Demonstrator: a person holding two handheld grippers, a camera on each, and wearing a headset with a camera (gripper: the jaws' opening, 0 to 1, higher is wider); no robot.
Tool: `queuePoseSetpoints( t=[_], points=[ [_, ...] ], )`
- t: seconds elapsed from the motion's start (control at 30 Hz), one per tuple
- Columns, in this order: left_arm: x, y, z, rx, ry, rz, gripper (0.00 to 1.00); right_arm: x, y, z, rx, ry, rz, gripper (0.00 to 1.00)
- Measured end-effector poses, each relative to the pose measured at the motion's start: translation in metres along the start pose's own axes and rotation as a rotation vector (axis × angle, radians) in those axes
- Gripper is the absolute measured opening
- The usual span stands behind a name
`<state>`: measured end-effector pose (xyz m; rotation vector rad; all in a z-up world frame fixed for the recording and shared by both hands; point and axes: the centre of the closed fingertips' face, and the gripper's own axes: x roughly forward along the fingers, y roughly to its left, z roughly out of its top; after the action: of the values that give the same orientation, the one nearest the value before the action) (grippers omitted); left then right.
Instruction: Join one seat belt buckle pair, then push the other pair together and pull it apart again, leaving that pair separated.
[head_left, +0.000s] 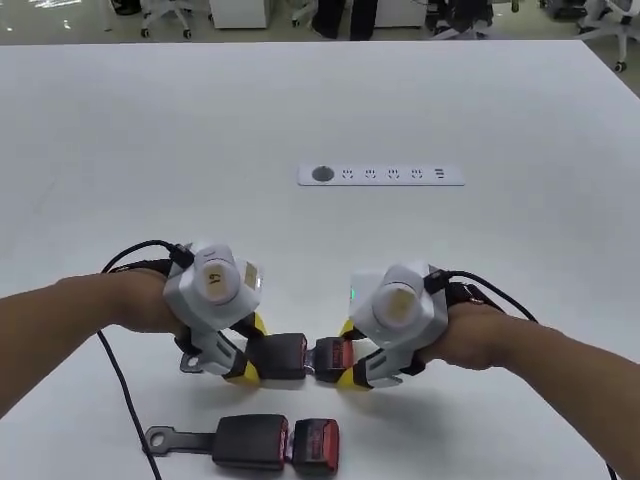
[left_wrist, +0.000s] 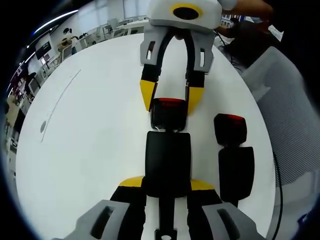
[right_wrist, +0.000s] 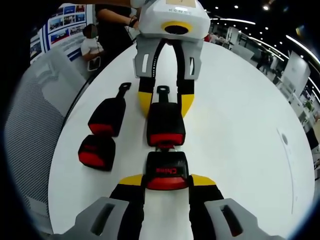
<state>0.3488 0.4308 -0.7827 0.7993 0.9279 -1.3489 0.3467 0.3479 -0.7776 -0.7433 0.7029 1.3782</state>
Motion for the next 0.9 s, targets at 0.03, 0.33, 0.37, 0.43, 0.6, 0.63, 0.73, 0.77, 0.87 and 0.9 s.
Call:
queuePoseSetpoints(
  t=[0.03, 0.33, 0.37, 0.43, 0.6, 0.63, 0.73, 0.77, 0.87, 0.9],
  points=[
    [0.0, 0.0, 0.0, 0.001, 0.002, 0.0, 0.31, -0.001, 0.0, -0.001, 0.0, 0.002, 0.0, 0.3],
    [-0.001, -0.001, 0.001, 0.001, 0.009, -0.002, 0.31, -0.007, -0.002, -0.009, -0.003, 0.011, 0.004, 0.3],
    [-0.002, -0.003, 0.003, 0.003, 0.011, -0.002, 0.31, -0.007, -0.003, -0.008, -0.006, 0.014, 0.004, 0.3],
    [-0.002, -0.003, 0.002, 0.006, 0.014, -0.004, 0.31, -0.007, -0.003, -0.008, -0.013, 0.021, 0.005, 0.3],
    [-0.002, -0.004, 0.003, 0.007, 0.015, -0.007, 0.32, -0.007, -0.003, -0.009, -0.013, 0.019, 0.007, 0.3],
    [-0.002, -0.002, 0.002, 0.006, 0.013, -0.007, 0.32, -0.007, -0.003, -0.009, -0.014, 0.02, 0.008, 0.3],
    [-0.002, -0.002, 0.001, 0.006, 0.013, -0.008, 0.32, -0.007, -0.002, -0.009, -0.016, 0.021, 0.009, 0.3],
    [-0.002, -0.002, 0.001, 0.008, 0.014, -0.009, 0.32, -0.007, -0.002, -0.01, -0.016, 0.021, 0.009, 0.3],
    [-0.002, -0.003, 0.002, 0.012, 0.017, -0.011, 0.32, -0.007, -0.003, -0.011, -0.018, 0.025, 0.01, 0.3],
    [-0.002, -0.002, 0.001, 0.012, 0.019, -0.012, 0.32, -0.008, -0.003, -0.012, -0.016, 0.027, 0.009, 0.3]
  ],
)
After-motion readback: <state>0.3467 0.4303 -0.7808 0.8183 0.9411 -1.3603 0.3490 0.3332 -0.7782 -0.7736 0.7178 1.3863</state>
